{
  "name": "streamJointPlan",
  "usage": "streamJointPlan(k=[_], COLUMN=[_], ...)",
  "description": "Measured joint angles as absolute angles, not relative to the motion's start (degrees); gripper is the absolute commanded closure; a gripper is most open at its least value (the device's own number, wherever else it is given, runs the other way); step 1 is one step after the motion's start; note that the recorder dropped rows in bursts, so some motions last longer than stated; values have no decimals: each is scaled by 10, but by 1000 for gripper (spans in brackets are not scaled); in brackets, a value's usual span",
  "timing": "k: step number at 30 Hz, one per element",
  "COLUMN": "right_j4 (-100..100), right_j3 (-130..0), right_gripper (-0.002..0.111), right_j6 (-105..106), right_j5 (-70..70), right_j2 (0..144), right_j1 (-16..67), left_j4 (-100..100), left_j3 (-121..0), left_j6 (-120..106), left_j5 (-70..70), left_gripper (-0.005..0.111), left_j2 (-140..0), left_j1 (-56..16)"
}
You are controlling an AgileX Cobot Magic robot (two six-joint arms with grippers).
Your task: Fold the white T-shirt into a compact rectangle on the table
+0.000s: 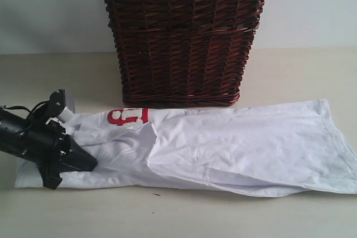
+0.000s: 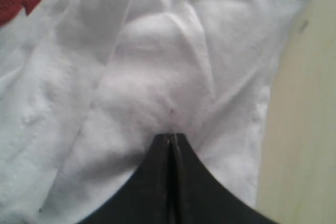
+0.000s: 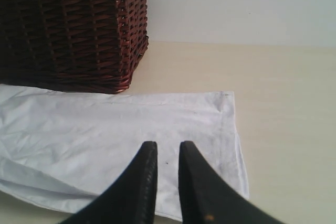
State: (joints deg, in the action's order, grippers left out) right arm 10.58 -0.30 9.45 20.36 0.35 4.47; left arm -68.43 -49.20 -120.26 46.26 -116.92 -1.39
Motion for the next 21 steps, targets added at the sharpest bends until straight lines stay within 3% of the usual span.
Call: streamJointPlan(k=[9,17,21], right_j4=[106,106,106], right_j3=[-3,-3,-3], right_gripper=[92,92,92], right_j6=[95,95,95], right_j5=[204,204,204], right_j2=[4,4,4], right_j1=[45,45,45], left_j4=[-635,-645,-643], left_j3=[-460,-456,-456], left_j6=[-1203,-1194,-1148], left_j5=[475,487,478], left_gripper=[107,107,96], left_j2=[-1119,-980,-931], left_j1=[-7,-7,0])
